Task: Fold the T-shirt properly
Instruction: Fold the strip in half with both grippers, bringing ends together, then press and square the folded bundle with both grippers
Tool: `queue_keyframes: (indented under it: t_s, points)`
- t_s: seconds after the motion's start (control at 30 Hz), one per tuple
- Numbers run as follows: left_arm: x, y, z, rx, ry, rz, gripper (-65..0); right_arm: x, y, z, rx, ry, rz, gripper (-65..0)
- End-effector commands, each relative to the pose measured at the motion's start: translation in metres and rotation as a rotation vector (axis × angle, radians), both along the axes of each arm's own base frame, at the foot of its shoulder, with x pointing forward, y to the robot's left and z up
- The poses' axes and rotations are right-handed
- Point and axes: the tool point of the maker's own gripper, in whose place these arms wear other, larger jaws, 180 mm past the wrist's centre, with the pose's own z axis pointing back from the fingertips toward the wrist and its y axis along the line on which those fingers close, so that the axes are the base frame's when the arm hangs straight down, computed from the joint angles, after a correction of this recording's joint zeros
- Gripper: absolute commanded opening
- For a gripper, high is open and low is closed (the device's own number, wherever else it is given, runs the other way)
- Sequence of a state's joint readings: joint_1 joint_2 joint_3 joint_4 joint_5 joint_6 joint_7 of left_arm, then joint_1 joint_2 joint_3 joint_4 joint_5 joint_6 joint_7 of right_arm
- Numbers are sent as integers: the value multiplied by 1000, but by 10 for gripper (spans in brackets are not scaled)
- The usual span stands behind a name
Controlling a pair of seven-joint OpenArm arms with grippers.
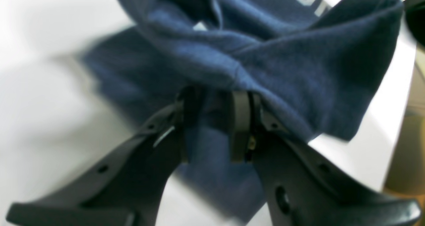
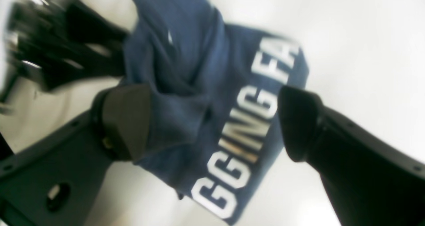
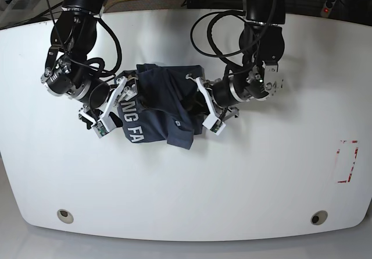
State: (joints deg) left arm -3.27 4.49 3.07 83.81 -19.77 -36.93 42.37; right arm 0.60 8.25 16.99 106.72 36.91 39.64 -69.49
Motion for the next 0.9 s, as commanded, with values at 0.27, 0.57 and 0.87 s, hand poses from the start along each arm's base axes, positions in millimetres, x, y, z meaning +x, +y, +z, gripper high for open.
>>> queue_keyframes:
  t_s: [0.27, 0.57, 0.87]
  points:
    - [-12, 57, 33, 103, -148, 12, -504, -37, 75, -26, 50, 88, 240, -75]
    - [-12, 102, 50, 223, -225, 33, -506, -65, 122, -31, 57, 116, 418, -75]
    - [-6, 89, 48, 338, -273, -61, -500, -34, 72, -4, 14, -10, 289, -75]
